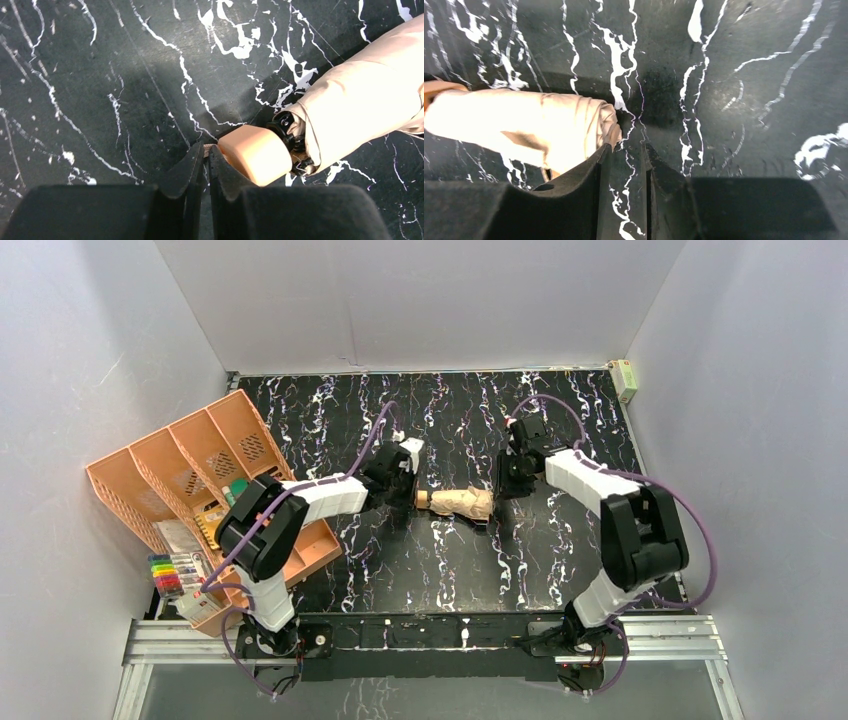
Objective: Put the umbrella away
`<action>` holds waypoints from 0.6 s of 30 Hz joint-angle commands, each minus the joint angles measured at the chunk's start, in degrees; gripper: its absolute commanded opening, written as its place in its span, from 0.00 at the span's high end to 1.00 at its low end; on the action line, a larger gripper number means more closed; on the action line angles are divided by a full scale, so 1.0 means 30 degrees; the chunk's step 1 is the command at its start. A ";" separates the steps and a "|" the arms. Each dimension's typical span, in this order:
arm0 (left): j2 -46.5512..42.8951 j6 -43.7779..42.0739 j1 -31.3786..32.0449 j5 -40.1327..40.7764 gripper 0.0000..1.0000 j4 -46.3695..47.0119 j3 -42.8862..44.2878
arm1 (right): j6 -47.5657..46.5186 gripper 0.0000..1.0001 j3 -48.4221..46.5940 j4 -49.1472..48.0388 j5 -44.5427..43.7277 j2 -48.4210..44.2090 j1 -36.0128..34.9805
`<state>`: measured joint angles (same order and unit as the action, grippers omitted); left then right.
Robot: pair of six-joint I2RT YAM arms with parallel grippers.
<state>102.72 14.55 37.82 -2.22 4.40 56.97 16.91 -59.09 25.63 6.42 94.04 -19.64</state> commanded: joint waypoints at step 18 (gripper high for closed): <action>-1.2999 0.2437 -0.1602 0.6257 0.02 -0.8025 -0.0128 | -0.2640 0.13 0.2328 -0.2865 -0.4600 -1.6930 -0.0618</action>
<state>70.06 19.84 33.04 14.20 -11.97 57.49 11.66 -52.86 17.82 -7.77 47.86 -21.45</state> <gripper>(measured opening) 0.982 0.818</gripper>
